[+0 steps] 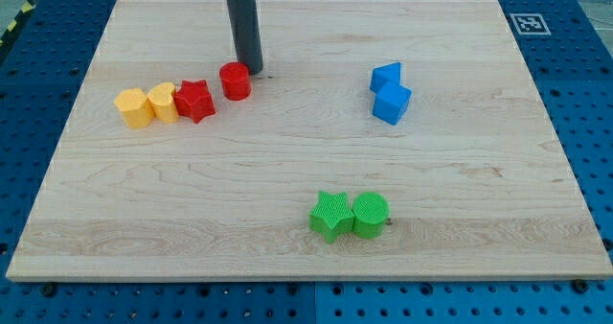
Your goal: Place the arm below the green star
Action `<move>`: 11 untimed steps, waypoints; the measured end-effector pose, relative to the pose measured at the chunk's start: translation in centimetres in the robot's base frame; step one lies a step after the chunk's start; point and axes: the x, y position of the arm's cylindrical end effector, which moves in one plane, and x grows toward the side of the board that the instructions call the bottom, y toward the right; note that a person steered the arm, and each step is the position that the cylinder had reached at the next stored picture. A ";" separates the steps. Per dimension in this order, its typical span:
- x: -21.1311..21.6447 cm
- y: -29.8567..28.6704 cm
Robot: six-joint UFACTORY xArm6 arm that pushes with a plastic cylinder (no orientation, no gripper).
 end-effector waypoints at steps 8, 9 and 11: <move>2.3 1.1; 3.1 1.1; 3.7 1.1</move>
